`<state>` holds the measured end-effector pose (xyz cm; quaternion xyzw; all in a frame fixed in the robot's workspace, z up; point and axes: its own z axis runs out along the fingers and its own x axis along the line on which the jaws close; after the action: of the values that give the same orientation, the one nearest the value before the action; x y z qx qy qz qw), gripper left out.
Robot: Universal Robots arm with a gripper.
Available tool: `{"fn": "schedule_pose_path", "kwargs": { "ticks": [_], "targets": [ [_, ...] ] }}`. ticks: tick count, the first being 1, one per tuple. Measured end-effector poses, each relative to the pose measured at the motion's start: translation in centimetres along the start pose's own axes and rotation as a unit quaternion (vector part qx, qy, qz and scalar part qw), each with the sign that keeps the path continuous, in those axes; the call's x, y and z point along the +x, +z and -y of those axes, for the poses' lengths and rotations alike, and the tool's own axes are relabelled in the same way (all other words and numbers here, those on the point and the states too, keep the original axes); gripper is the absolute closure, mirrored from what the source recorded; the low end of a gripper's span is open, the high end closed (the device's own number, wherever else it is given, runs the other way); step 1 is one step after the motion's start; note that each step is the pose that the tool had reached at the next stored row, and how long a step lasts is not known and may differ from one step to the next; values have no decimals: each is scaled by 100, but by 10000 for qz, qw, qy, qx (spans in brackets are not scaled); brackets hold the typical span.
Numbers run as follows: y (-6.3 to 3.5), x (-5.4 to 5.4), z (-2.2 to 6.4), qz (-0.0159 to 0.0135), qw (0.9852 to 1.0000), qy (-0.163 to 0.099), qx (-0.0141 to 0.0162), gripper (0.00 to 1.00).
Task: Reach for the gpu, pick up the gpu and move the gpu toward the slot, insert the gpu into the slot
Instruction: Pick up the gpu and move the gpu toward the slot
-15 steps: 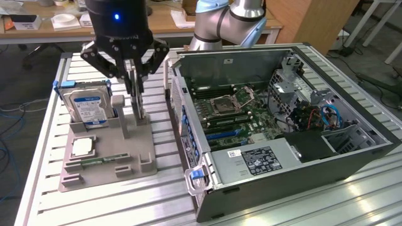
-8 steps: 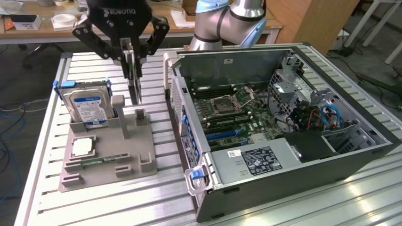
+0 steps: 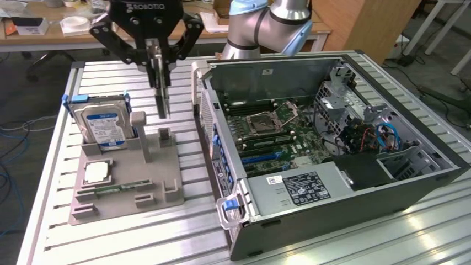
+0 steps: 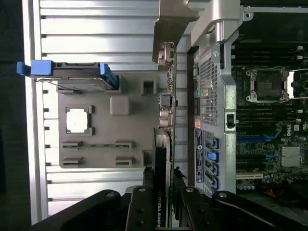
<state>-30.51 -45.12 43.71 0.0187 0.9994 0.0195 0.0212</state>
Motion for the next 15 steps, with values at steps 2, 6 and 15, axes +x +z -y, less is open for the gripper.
{"fn": "schedule_pose_path", "kwargs": {
  "ticks": [2, 6, 15],
  "targets": [
    [5, -89, -3, 0, 10000, -1, -1, 74],
    [12, -267, -10, 0, 10000, 0, -2, 74],
    [29, -654, -24, 0, 10000, 0, -6, 74]
  ]
}}
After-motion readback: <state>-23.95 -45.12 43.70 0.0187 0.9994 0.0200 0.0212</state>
